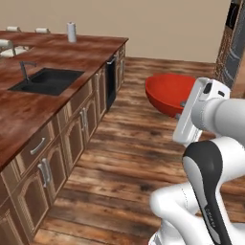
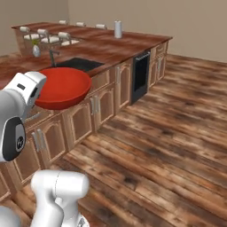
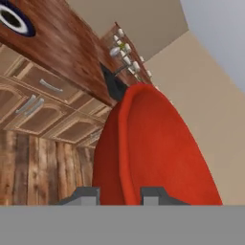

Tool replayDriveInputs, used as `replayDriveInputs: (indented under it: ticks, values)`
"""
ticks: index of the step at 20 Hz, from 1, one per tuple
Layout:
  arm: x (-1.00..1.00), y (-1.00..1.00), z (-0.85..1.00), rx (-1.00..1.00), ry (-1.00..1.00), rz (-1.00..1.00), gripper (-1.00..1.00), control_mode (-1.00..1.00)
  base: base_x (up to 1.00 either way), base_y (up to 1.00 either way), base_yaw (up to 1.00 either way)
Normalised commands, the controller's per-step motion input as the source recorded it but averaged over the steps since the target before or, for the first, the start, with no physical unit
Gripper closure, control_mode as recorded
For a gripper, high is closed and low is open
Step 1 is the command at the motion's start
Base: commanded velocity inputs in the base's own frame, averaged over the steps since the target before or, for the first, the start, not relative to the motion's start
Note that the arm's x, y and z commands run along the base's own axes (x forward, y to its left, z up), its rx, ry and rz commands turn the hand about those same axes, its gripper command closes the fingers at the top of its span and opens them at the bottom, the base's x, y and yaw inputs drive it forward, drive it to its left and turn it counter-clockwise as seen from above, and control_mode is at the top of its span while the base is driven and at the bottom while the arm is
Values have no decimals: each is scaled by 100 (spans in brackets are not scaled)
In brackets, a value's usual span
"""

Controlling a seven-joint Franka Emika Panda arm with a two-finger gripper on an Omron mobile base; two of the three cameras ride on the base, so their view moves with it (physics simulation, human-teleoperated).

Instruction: Move the bowls from the cabinet to the plates on the dining table.

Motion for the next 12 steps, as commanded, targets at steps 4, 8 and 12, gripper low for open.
replayDriveInputs:
  ticks: [4, 8, 12]
  values:
    - [0, 0, 0, 0, 0, 0, 100, 100, 0, -33, 40]
    - [0, 0, 0, 0, 0, 0, 100, 100, 0, -31, 43]
    - [0, 0, 0, 0, 0, 0, 100, 100, 0, -33, 44]
